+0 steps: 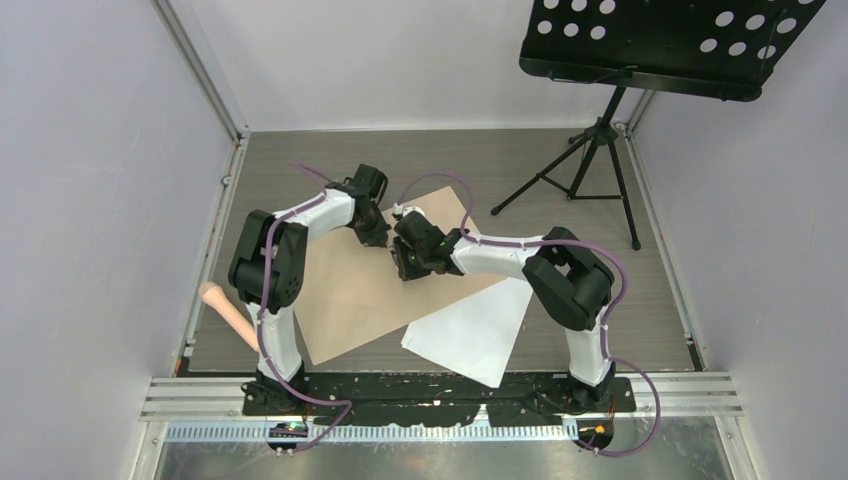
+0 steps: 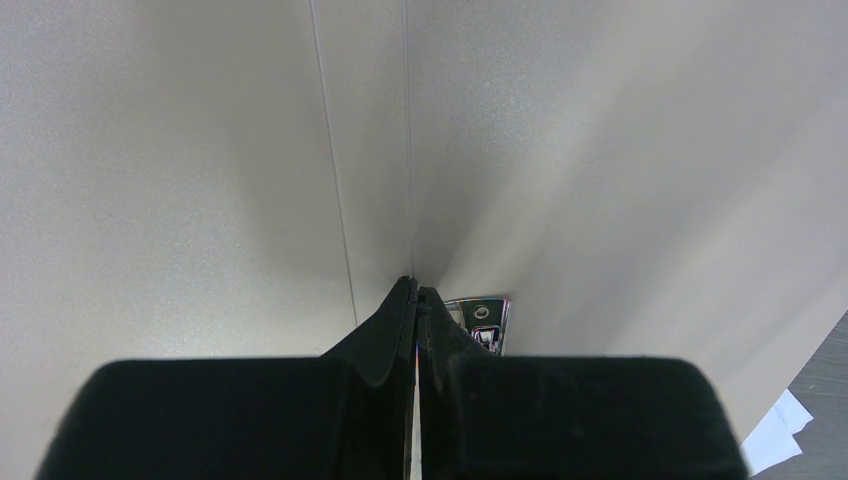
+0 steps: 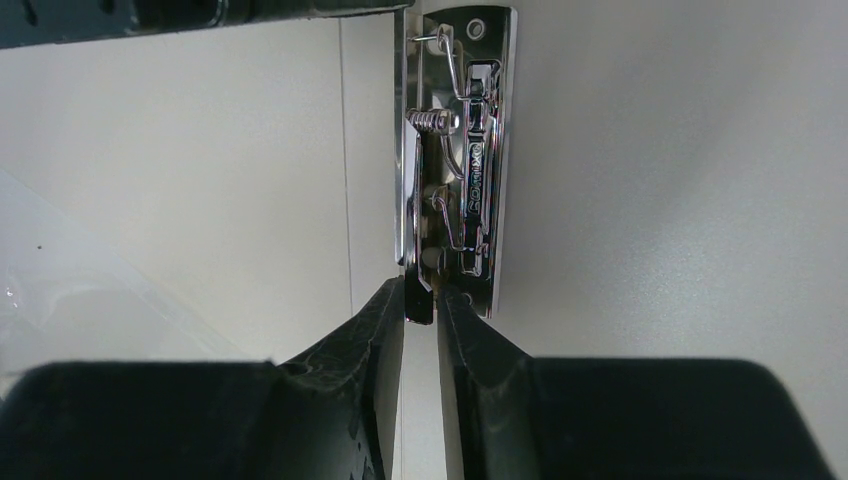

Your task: Put the files into the folder

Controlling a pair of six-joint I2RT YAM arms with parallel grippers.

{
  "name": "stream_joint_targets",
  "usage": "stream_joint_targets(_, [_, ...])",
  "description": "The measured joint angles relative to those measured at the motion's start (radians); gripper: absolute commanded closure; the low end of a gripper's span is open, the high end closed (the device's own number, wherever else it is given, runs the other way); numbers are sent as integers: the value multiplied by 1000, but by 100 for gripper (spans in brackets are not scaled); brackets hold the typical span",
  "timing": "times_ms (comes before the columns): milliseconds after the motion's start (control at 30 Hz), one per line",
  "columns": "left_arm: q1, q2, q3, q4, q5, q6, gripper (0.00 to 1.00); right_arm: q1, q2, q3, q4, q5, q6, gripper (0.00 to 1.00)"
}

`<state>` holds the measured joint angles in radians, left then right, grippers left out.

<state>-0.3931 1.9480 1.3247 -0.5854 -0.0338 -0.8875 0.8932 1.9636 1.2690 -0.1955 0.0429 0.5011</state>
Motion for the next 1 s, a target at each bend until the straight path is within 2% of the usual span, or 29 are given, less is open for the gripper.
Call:
stream_joint_targets(600, [0, 0, 0, 0, 6, 9, 98, 8, 0, -3, -9, 50, 25, 88])
stream_joint_targets(867, [-2, 0, 0, -3, 11, 13, 99, 8, -19, -41, 27, 51, 51, 74])
stream_joint_targets(1000, [-5, 0, 1, -6, 12, 17, 99, 5, -24, -52, 31, 44, 64, 73])
